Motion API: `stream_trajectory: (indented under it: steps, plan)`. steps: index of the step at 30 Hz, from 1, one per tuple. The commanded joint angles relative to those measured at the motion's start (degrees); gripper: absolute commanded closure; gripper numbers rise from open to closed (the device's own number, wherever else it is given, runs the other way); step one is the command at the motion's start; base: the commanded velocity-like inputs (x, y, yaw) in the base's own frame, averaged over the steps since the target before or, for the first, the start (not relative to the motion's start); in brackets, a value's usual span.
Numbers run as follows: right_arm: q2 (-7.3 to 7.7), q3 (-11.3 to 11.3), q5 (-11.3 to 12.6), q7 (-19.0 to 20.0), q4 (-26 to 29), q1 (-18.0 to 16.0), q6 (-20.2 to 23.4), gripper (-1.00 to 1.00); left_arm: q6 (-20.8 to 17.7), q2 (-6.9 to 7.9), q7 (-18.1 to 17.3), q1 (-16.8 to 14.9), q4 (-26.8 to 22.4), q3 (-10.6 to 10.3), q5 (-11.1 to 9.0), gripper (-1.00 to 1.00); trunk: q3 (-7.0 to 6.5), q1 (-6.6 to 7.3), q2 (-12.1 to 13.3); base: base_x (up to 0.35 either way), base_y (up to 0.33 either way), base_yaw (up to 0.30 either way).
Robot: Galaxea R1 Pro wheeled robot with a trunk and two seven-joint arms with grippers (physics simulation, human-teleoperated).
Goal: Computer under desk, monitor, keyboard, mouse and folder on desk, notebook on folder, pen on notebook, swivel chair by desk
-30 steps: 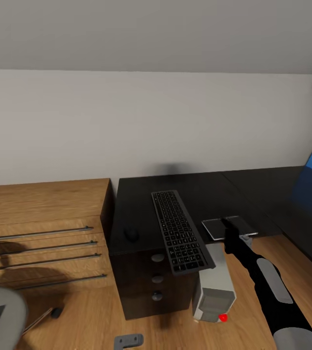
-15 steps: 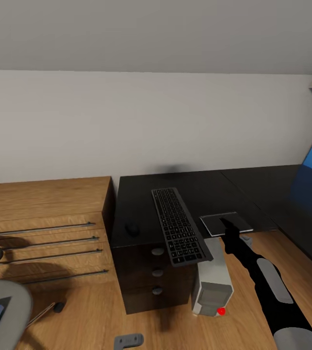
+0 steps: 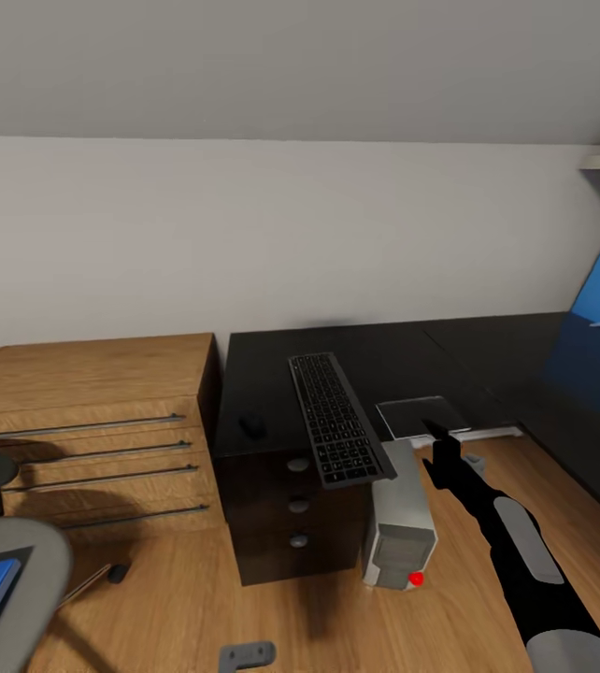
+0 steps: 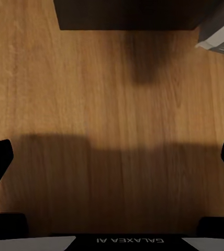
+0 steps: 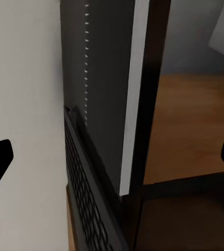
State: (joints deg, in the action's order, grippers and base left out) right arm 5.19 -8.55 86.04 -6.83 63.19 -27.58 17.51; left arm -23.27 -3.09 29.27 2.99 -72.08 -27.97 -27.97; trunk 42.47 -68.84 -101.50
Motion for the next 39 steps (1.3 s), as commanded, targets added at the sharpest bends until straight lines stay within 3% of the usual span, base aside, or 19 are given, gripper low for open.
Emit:
stream_trajectory:
  steps: [1, 23, 30, 39]
  plan:
    - [0.0, -0.08, 0.55, -0.45, -0.04, -0.02, 0.22, -1.0, -0.11, 0.01, 0.44, -0.01, -0.12, -0.05, -0.51, -1.0, 0.04, 0.01, -0.03, -0.1, -0.074, 0.0]
    - [-0.08, 0.21, 0.47, -0.43, -1.84, -0.02, 0.06, -1.0, -0.09, 0.02, 0.44, -0.01, -0.21, 0.06, -0.51, -1.0, 0.04, 0.01, -0.03, -0.148, -0.1, 0.0]
    - [0.04, 2.22, 0.3, -0.38, -5.51, -0.02, -0.12, -1.0, -0.03, 0.09, 0.47, -0.01, -1.0, 0.38, -0.51, -1.0, 0.04, 0.01, -0.03, -0.044, -0.028, 0.0]
    - [0.5, 2.63, 0.23, -0.05, -6.19, -0.02, -0.14, -1.0, -0.1, 0.1, 0.53, -0.01, -1.38, 0.22, -0.51, -1.0, -1.57, 1.99, 3.58, -0.002, -0.002, 0.0]
